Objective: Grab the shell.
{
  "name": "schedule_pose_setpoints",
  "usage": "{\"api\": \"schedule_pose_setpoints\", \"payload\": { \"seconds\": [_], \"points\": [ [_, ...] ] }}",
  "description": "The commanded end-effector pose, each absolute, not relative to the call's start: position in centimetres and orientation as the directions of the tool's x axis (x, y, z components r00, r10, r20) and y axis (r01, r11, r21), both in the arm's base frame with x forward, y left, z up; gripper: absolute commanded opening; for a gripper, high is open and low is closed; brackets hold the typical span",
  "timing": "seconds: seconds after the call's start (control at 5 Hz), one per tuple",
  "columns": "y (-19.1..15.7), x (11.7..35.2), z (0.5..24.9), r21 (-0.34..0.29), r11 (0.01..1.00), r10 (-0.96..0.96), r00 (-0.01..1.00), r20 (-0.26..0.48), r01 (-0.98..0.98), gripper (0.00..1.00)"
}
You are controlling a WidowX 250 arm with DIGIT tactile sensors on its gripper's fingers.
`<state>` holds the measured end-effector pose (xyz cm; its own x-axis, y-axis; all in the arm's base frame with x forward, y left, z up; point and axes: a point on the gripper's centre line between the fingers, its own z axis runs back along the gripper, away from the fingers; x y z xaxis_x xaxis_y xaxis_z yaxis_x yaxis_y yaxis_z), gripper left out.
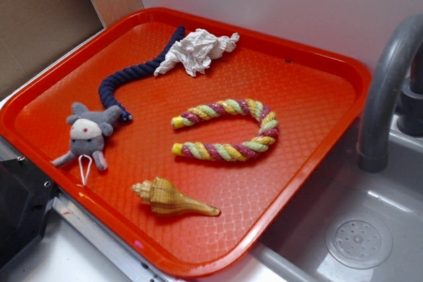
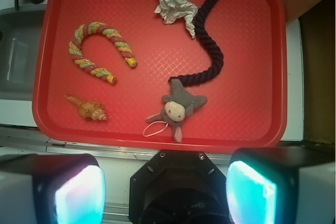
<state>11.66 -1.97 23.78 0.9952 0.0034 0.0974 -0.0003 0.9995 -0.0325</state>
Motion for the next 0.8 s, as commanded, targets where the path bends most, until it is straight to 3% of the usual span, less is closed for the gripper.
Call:
{"api": "schedule_pose_setpoints", "payload": {
  "seconds": [0.0, 0.2, 0.4, 0.6],
  "points": [
    [-2.0, 11.7, 23.8, -0.032, 0.999, 0.003, 0.995, 0.097, 0.0, 1.0],
    [-3.0, 12.3, 23.1, -0.01, 0.996, -0.086, 0.989, 0.122, 0.087, 1.0],
    [-3.8, 14.4, 20.9, -0.099, 0.943, -0.309, 0.947, 0.087, 0.317, 1.0],
    [-6.2, 16.1, 19.1, -0.063, 0.866, -0.489, 0.867, 0.1, 0.496, 1.0]
  ]
}}
